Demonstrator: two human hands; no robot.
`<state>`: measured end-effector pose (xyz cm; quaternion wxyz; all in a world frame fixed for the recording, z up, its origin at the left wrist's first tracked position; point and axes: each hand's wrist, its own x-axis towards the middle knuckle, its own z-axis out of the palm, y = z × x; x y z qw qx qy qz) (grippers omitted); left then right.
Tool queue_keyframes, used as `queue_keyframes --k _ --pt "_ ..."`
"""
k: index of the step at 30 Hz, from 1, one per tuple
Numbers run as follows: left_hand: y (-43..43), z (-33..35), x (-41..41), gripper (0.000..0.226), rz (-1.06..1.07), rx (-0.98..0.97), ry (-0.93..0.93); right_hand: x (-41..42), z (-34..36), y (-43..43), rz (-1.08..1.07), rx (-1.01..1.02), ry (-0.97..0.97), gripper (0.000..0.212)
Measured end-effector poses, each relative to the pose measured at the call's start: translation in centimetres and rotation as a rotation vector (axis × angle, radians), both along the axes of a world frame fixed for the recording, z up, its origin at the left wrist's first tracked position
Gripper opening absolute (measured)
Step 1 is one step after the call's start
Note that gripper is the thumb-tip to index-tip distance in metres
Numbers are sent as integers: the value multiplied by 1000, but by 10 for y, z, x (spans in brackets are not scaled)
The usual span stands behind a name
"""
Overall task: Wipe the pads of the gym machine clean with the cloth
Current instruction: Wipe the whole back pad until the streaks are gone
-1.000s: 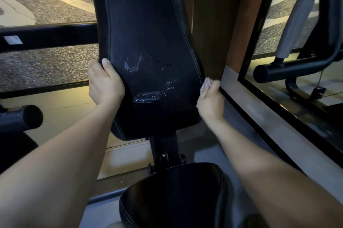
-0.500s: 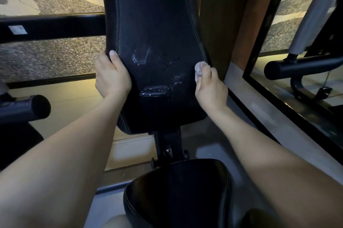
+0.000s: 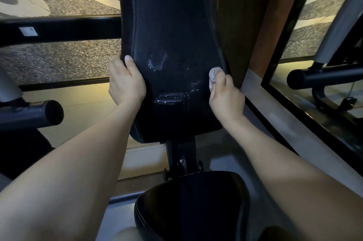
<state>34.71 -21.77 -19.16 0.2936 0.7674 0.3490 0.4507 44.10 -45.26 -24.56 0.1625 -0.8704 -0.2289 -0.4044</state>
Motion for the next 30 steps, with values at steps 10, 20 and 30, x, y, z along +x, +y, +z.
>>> queue_keyframes --k 10,20,30 --pt "4 -2 2 53 11 -5 -3 9 23 -4 19 -136 -23 30" --pt "2 -3 0 52 0 -5 -3 -4 -1 -12 215 -458 -179 34" --pt "1 -2 -2 53 -10 -10 4 -19 -4 5 248 -415 -106 42"
